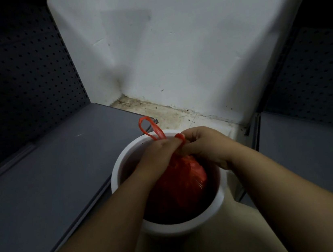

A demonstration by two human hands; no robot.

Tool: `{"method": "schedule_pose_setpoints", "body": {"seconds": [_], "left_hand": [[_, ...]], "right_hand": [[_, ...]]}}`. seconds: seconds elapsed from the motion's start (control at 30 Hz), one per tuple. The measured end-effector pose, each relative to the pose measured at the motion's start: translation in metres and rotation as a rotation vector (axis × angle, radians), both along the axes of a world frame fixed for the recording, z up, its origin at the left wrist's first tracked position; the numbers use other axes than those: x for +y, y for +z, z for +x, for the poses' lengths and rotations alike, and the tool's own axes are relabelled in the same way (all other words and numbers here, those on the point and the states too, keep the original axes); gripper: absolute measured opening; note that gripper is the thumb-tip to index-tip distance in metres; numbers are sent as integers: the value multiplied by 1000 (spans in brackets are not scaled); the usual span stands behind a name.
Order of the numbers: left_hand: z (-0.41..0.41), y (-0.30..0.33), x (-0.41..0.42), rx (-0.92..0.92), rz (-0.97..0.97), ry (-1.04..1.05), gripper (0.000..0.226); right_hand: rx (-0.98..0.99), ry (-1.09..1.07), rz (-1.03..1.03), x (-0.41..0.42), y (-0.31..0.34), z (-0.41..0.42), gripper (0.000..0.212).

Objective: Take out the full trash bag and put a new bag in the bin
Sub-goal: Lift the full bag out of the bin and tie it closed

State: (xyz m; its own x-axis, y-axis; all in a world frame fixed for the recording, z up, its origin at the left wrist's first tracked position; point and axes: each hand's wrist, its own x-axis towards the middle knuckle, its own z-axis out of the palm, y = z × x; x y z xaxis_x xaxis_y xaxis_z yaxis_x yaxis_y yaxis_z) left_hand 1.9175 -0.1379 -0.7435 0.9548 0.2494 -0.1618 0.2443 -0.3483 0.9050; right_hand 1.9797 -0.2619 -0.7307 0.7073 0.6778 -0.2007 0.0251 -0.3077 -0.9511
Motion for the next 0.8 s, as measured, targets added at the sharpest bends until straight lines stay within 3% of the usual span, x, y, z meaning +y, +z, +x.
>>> {"method": "schedule_pose_setpoints", "body": {"seconds": [0.17, 0.37, 0.53, 0.6, 0.7, 0.8], "left_hand": [[-10, -4, 8, -7, -82, -71, 28], [-8, -17, 13, -34, 96, -175, 29], [-7, -25, 18, -87, 134, -211, 35], [-6, -30, 19, -91, 135, -155, 33], [-4, -32, 17, -72, 147, -83, 30], [-2, -32, 18, -50, 170, -58, 27]], "right_hand": [[205, -258, 143, 2, -4, 1, 23], [500, -656, 417, 8, -14, 11, 24], [537, -783, 540, 18, -25, 6, 26], [373, -704, 342, 16, -33, 5, 22], [-57, -392, -153, 12, -34, 1, 22], [-201, -115, -354, 17, -31, -10, 15]]}}
